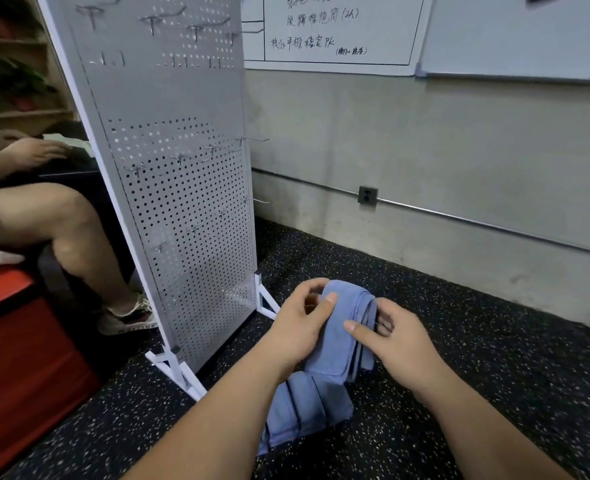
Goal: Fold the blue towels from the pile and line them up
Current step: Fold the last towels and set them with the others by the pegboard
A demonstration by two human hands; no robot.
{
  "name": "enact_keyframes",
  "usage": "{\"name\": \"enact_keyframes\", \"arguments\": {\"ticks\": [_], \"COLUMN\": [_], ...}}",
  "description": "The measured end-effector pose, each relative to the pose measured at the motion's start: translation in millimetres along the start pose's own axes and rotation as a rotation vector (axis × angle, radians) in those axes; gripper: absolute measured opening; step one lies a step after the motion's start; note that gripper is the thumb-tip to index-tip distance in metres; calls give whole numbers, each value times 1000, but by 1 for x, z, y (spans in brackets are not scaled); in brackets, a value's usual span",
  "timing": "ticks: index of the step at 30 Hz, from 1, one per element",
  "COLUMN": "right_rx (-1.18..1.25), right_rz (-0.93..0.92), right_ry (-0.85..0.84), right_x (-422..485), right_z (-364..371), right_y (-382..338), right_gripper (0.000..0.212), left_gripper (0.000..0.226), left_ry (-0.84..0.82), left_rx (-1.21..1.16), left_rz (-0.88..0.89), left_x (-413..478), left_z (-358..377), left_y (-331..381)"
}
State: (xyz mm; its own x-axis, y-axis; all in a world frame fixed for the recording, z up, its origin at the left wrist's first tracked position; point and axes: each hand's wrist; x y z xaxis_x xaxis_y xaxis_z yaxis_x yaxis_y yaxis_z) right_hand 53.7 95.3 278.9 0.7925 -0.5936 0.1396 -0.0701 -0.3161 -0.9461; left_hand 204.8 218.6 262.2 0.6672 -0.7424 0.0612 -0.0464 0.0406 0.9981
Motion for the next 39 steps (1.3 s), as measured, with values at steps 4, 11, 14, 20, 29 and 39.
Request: {"name": "enact_keyframes", "arguments": {"ticks": [4, 11, 14, 20, 29, 39], "right_rx": [-47, -34, -195, -518, -701, -859], "right_rz": [56, 42, 28, 14, 18, -61], "right_ry": [132, 86, 95, 45, -67, 50], "right_x": [6, 19, 25, 30, 20, -16], "right_z": [3, -6, -13, -25, -21, 50], "right_y": [6, 11, 18, 17, 7, -42], "right_gripper": [27, 28, 20, 13, 20, 31], "left_gripper": [19, 22, 30, 29, 22, 26], "left_ry": [227, 105, 19, -11, -140, 5], "left_rx": [360, 246, 271, 566, 874, 966], "left_rz": [159, 45, 24, 13, 72, 118], "left_x": [13, 15, 18, 26, 17, -21], "left_z": [5, 25, 20, 6, 4, -23], "left_y": [-12, -2, -8, -14, -18, 30]}}
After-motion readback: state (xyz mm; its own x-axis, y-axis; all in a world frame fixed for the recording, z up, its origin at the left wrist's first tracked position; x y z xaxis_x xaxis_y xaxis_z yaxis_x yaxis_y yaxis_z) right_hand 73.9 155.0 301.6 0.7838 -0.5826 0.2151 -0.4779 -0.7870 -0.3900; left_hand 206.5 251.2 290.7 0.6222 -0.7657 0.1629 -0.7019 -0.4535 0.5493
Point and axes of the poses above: each hand's wrist, its own x-axis towards the middle knuckle, its own z-axis out of the palm, y = z × x, and after that the axes turned 1 degree about x, right-handed
